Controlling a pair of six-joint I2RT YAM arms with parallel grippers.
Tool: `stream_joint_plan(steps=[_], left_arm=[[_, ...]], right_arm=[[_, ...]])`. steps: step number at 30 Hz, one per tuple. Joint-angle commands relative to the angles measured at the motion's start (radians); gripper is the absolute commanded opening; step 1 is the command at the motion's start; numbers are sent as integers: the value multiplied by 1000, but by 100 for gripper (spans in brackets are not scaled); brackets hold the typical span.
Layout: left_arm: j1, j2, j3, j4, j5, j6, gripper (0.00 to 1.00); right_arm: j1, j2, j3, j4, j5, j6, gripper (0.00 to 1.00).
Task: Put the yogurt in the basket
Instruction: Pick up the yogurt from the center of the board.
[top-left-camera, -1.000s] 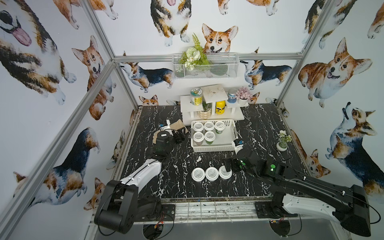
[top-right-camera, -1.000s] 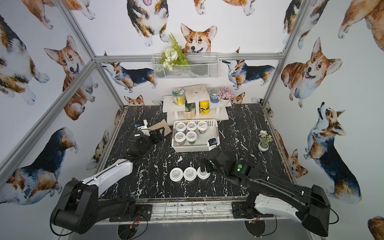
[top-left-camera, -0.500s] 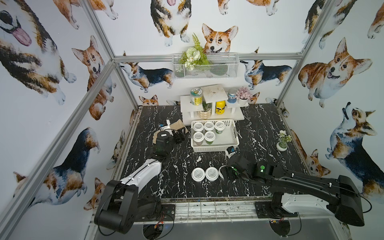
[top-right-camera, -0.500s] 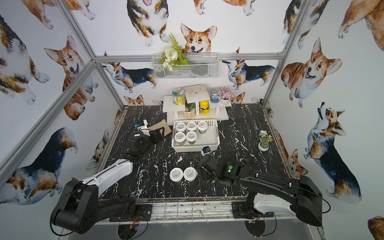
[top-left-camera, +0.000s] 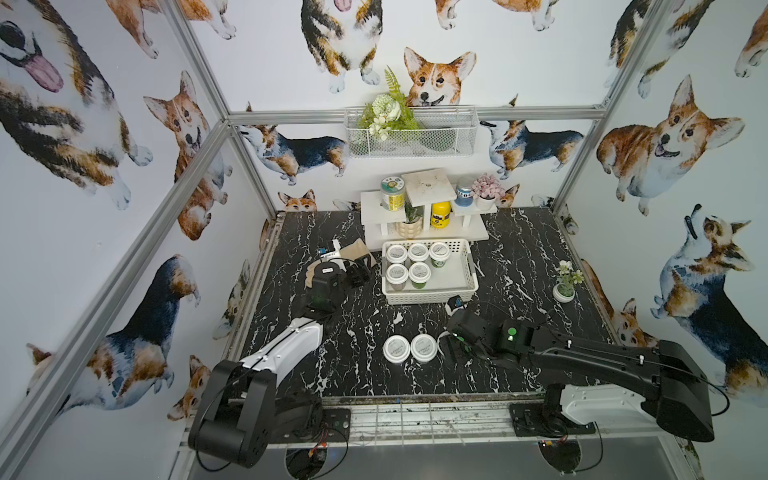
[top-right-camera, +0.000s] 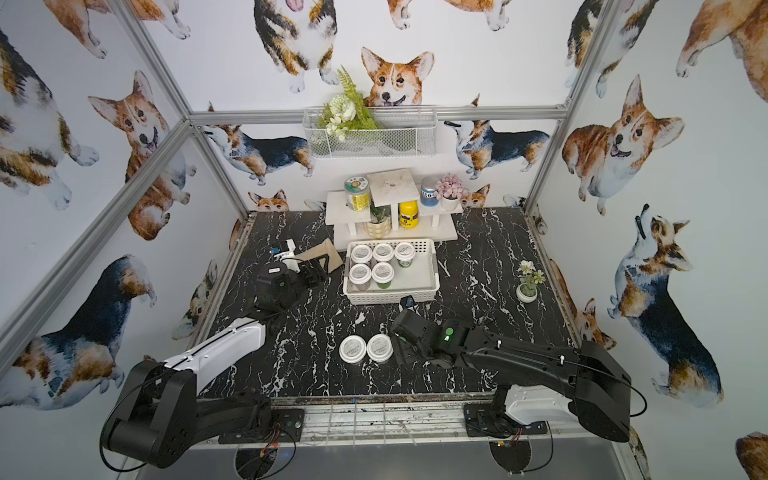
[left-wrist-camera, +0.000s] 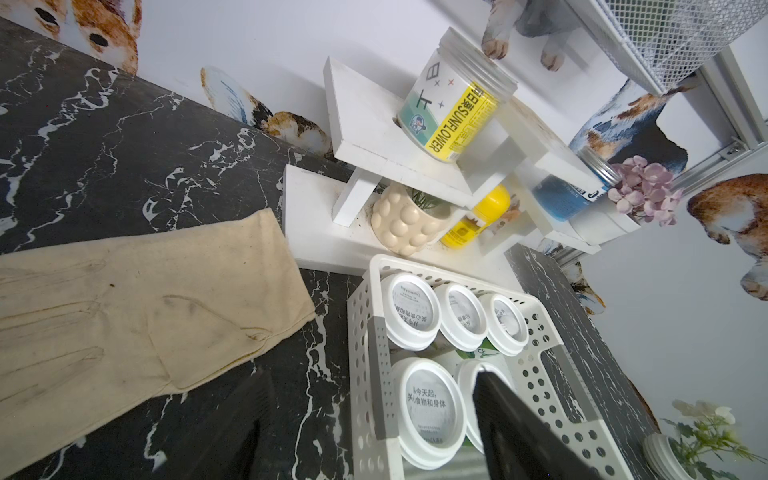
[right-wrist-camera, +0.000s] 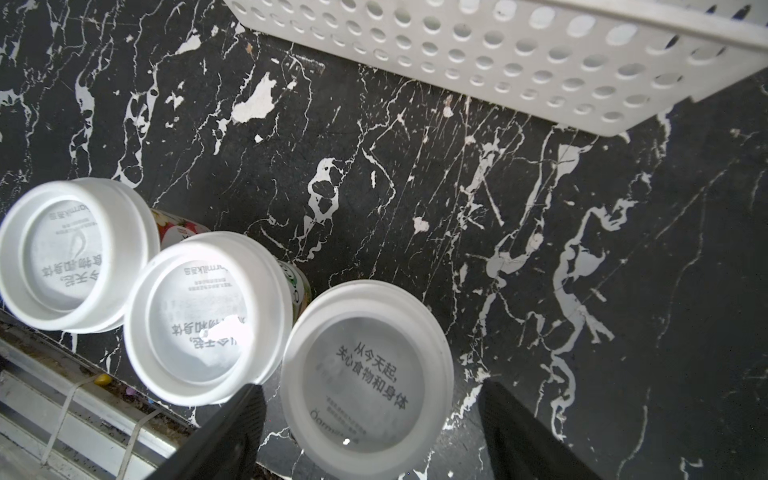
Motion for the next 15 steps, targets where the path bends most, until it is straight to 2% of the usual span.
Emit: stream_joint_plan(steps=[1,15], left_arm=[[-1,-3,1,18,2,2,81],[-1,-2,1,19,2,1,81]], right_arm=[[8,13,16,-27,29,19,86],[49,93,78,-102,95,40,83]])
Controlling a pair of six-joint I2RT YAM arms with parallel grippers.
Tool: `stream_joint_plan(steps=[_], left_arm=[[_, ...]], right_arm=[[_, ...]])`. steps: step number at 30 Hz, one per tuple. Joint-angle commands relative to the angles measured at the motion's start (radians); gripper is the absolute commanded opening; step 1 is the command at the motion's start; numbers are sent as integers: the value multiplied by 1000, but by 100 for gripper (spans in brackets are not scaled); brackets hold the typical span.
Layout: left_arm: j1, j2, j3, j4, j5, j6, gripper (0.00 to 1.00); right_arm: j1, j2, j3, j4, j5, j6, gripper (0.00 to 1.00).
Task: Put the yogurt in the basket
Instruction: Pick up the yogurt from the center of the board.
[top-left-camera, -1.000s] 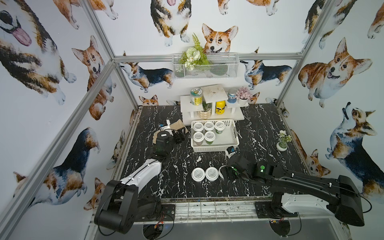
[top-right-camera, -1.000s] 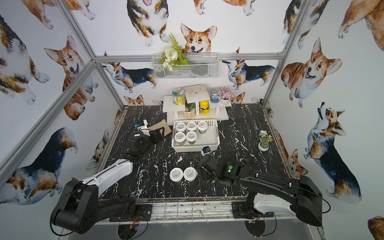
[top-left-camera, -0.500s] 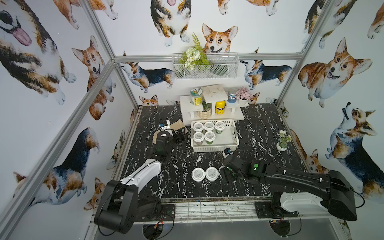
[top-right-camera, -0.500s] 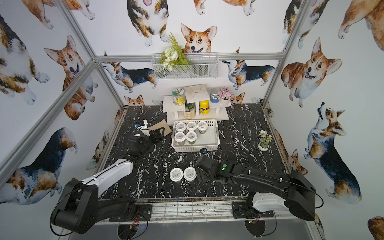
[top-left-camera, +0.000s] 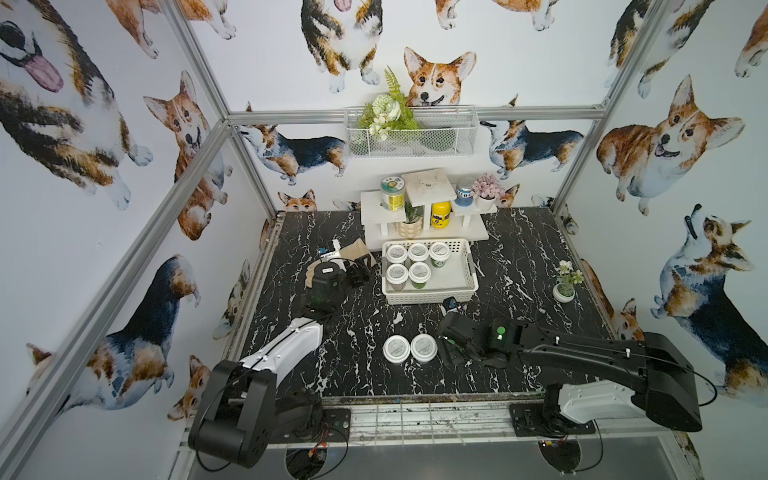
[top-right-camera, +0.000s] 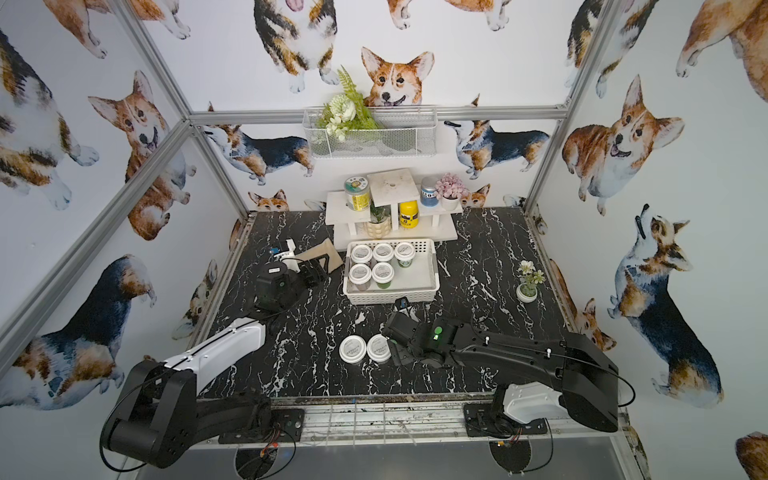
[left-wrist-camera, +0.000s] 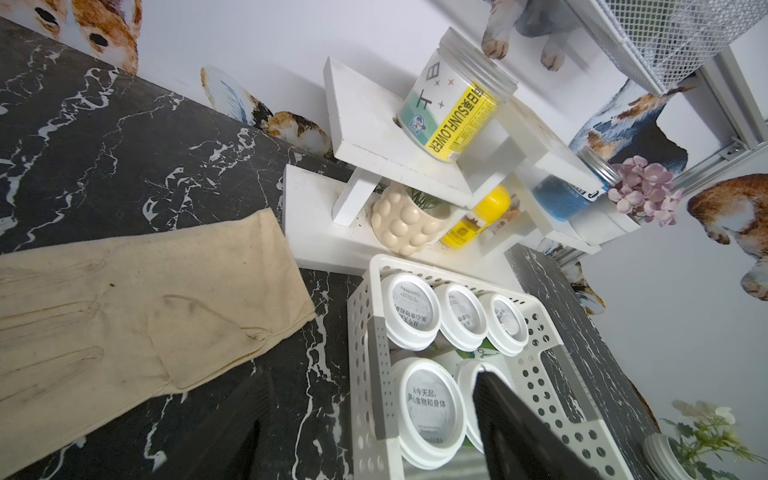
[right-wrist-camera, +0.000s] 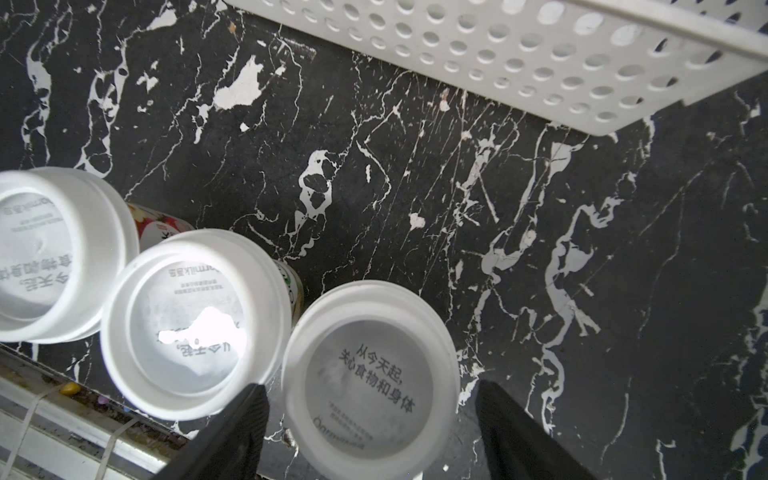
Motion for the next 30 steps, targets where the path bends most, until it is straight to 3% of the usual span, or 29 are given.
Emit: stream_joint_plan(steps=[1,30], left_arm=[[-1,-2,1,19,3,2,81],[-1,-4,-1,18,3,2,81]], right_arm=[[4,12,14,-43,34,20,83],[5,68,42,-72,63,11,73]])
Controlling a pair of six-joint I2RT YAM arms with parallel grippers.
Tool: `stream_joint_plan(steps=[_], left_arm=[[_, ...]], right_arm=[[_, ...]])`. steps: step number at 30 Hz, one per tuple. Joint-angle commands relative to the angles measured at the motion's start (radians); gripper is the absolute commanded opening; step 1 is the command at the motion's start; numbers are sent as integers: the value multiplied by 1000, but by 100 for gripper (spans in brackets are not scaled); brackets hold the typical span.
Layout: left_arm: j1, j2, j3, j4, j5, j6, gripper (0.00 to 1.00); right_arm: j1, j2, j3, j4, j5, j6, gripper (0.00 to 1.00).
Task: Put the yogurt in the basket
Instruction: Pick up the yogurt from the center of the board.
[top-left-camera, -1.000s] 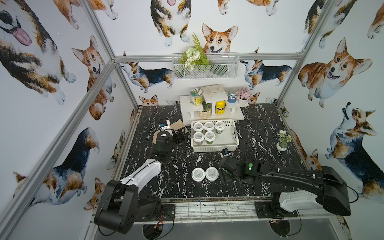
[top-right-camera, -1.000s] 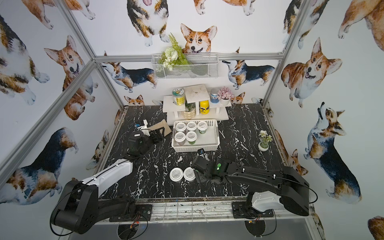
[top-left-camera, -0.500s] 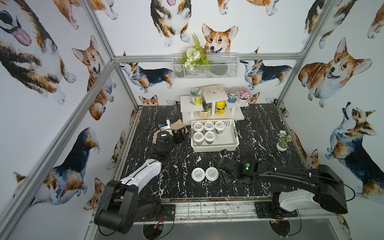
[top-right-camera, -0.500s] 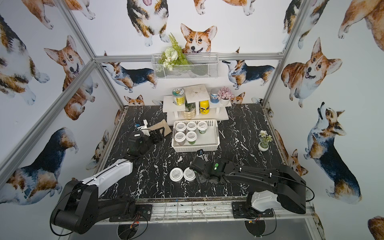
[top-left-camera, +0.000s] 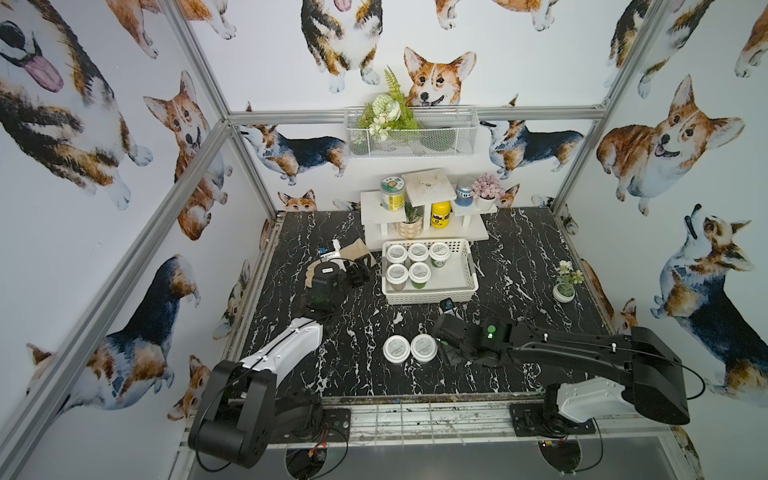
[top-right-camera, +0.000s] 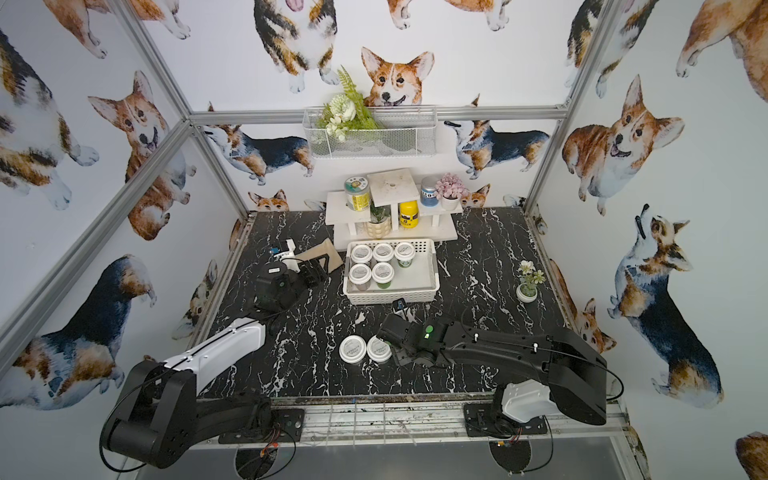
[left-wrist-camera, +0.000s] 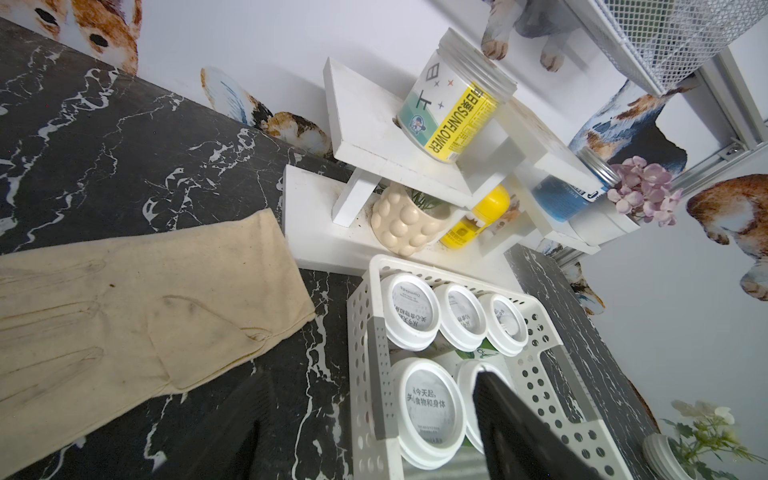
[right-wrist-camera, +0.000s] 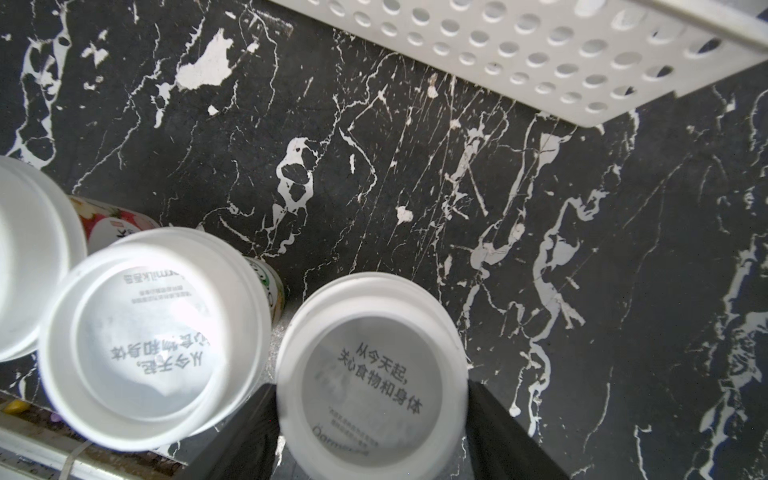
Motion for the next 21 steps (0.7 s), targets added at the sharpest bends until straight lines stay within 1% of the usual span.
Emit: stream_joint_plan(steps=[1,12,21], left_arm=[[-1,-2,-1,19,3,3,81],[-1,-2,-1,19,3,2,81],[0,-2,1,19,3,3,81]], right_arm=[[0,7,10,-31,28,-3,73],[-1,-5,25,-42,36,-9,72],[-24,-25,82,-81,34,-33,71]])
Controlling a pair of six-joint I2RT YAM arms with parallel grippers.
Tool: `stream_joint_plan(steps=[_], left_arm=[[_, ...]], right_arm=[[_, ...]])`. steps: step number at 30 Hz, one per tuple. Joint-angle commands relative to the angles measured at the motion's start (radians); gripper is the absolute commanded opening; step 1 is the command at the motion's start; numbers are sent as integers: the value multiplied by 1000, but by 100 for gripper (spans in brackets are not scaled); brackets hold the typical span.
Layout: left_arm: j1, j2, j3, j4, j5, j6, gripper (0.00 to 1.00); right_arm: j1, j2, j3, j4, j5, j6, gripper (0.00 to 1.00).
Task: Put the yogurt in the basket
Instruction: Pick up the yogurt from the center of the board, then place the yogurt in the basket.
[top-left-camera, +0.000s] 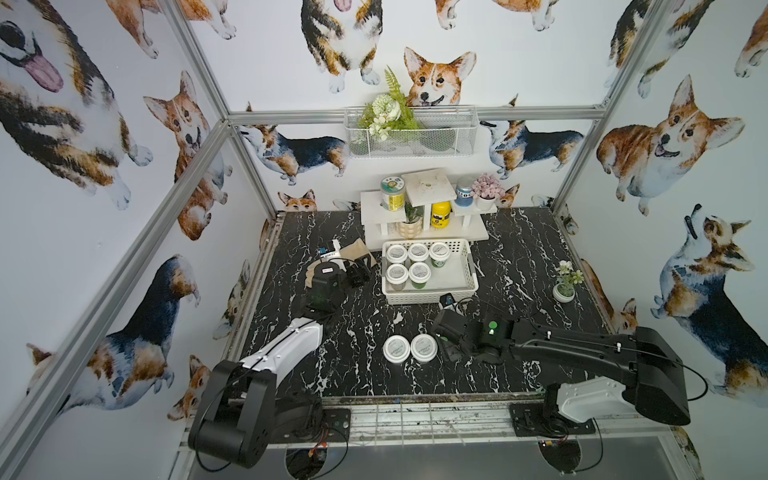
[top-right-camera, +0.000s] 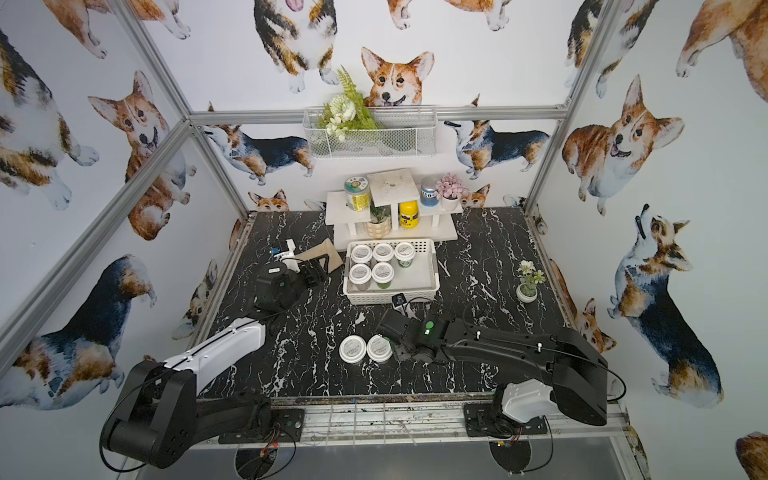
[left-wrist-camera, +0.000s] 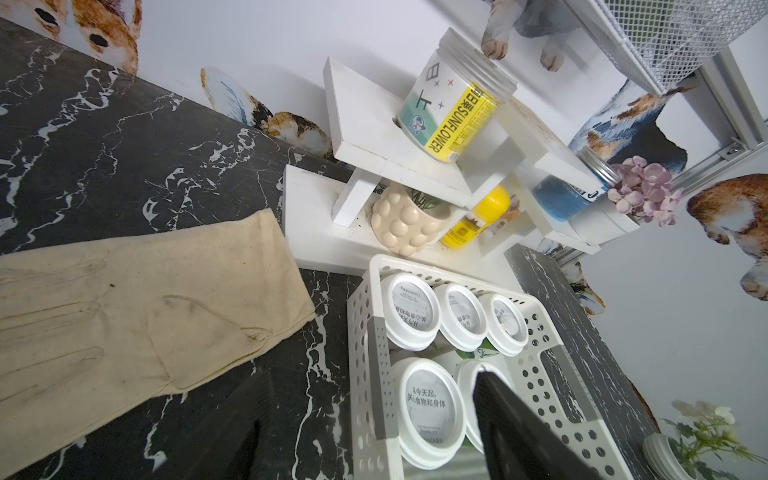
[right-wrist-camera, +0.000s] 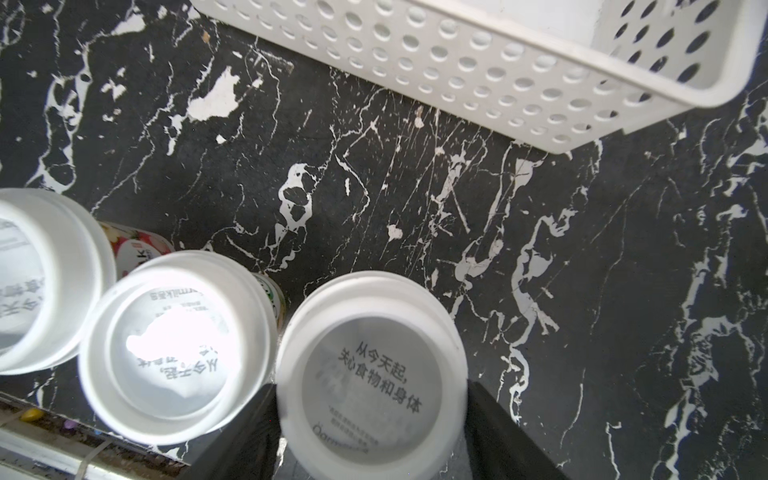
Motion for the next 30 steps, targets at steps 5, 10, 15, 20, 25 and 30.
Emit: stream_joint_plan(steps=[5,10,15,20,25,30], left_arm=[[0,-1,1,18,2,1,81],[1,1,3,18,3,1,81],[2,-5,-2,21,2,0,81],[2,-4,-2,21,2,0,81],[3,-2,-1,21,5,1,82],[3,2,3,18,8,0,82]], right_arm=[[-62,-51,50,-29,-23,-52,71],[-133,-79,100,-40,-70,-107,71],[-218,-62,191,-79,-102,-186,72],[-318,-31,302,-95,-153,-264,72],[-410,24,390,-90,-205,-323,72],[-473,93,432,-61,-238,-361,72]])
